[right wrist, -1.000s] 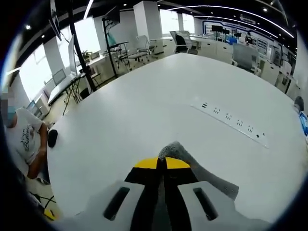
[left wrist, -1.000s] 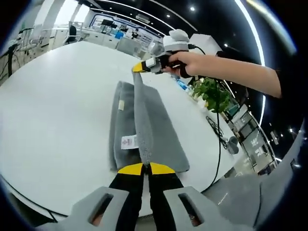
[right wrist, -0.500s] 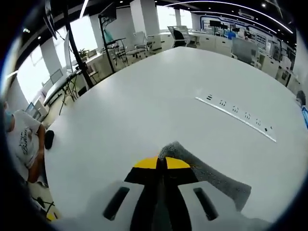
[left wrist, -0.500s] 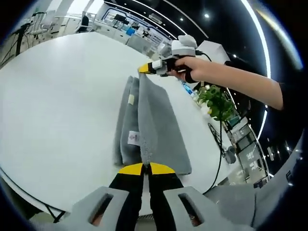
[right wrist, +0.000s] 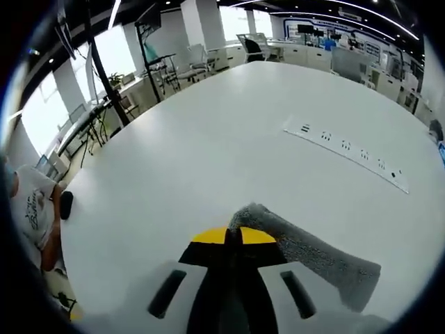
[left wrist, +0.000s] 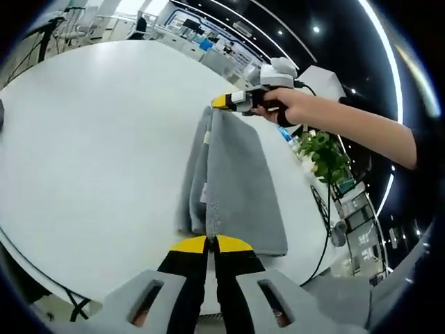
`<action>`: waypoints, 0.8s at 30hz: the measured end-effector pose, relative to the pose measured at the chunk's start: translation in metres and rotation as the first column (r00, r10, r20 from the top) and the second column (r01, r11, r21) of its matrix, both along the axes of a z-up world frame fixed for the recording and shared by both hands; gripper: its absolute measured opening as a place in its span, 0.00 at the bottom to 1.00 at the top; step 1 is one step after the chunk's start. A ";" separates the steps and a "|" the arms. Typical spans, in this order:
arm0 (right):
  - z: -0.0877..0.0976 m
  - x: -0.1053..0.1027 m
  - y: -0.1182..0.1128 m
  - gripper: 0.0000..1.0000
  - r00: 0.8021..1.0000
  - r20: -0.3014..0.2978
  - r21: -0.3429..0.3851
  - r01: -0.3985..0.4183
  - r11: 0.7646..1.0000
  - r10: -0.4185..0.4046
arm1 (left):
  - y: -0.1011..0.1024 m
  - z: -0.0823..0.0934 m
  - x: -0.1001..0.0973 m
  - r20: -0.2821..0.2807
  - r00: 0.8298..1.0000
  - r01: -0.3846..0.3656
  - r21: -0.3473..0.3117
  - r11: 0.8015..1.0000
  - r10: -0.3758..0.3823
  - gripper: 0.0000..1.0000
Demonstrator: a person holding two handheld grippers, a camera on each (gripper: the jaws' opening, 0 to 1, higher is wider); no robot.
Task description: Fold the towel on the table until its edges align and the towel forms a compact rectangular stack.
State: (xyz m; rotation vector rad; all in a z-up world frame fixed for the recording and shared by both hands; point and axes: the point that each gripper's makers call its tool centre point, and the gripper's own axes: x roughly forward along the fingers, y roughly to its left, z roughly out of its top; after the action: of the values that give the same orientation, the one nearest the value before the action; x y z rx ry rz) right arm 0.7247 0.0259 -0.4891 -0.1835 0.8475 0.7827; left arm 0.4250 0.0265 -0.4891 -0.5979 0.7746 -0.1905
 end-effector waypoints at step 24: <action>-0.021 0.008 -0.003 0.05 1.000 0.001 0.015 -0.014 1.000 0.014 | 0.016 -0.022 0.005 -0.052 0.998 -0.021 0.091 0.996 0.026 0.04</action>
State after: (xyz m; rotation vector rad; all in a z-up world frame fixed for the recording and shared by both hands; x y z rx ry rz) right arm 0.7328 0.0229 -0.5098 -0.1770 0.8401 0.8015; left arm 0.4305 0.0428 -0.5113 -0.5278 0.8226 -0.1179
